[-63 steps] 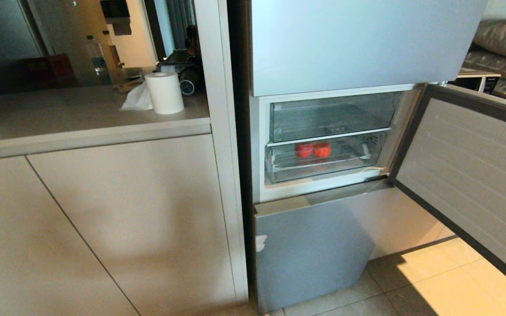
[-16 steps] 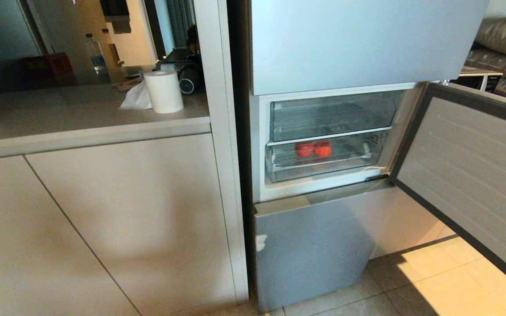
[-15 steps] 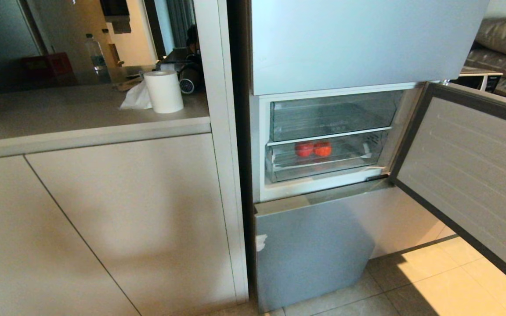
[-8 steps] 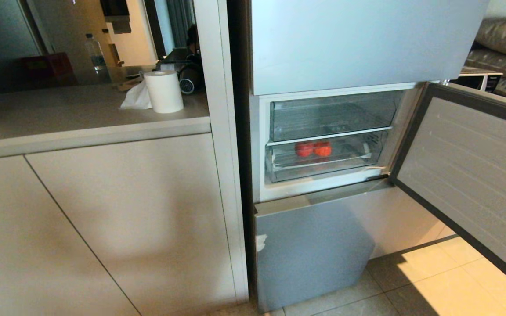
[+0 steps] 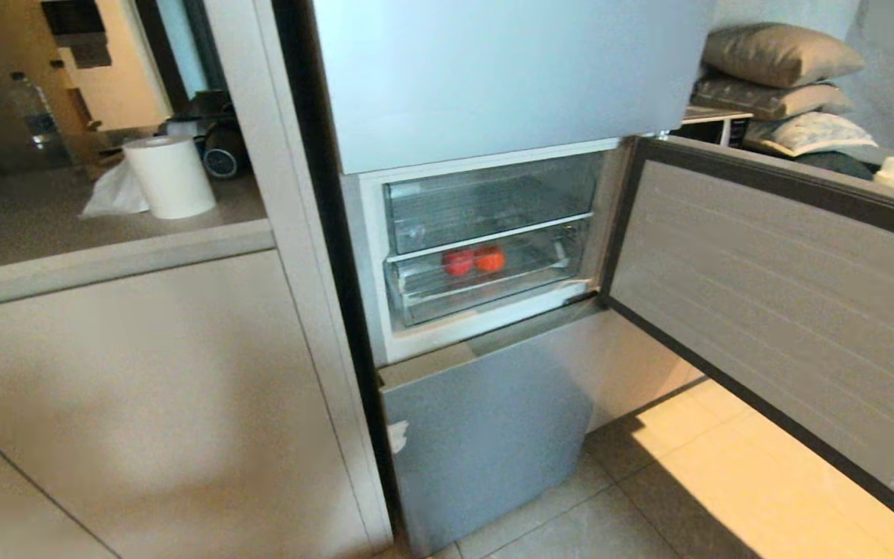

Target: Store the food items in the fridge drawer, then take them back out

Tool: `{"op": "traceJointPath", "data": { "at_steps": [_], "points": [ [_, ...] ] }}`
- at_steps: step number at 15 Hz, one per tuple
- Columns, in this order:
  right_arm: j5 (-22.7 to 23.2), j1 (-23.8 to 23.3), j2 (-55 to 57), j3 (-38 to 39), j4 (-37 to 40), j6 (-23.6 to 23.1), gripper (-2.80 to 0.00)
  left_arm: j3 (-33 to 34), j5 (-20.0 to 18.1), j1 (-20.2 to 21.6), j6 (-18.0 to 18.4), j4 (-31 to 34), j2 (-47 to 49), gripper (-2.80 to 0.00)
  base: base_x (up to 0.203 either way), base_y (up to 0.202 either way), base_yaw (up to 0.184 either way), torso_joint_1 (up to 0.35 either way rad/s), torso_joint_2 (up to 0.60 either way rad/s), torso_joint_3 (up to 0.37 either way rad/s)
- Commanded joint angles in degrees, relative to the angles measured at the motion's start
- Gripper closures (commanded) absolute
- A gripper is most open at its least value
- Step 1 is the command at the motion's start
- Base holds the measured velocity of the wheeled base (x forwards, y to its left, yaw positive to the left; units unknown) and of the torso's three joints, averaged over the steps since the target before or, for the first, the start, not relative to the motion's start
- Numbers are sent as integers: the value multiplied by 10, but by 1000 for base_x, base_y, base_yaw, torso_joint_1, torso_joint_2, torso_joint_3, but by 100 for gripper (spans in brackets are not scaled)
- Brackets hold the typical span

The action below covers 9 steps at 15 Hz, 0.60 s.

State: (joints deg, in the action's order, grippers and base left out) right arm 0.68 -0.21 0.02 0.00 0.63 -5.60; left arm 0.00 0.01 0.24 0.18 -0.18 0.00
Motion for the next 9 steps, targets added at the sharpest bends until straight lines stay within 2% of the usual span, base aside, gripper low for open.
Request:
{"op": "traceJointPath", "data": {
  "at_steps": [1,3,6,7,9],
  "points": [
    [-1,0,-1,0,0,4,0,1,1,0,0,0,1,0,-1,4,-159,-1,-2,3],
    [-3,0,-1,0,-1,34,0,1,0,0,0,0,1,0,0,5,-100,2,4,0],
    [-2,0,26,-1,-7,26,0,1,1,0,0,-1,1,0,0,0,0,0,0,0],
    [-2,-3,61,-7,-35,46,0,1,0,0,0,0,1,0,0,0,0,0,0,0],
    [-5,-22,164,-34,-104,113,0,1,0,0,0,0,1,0,0,0,0,0,0,0]
  ]
}}
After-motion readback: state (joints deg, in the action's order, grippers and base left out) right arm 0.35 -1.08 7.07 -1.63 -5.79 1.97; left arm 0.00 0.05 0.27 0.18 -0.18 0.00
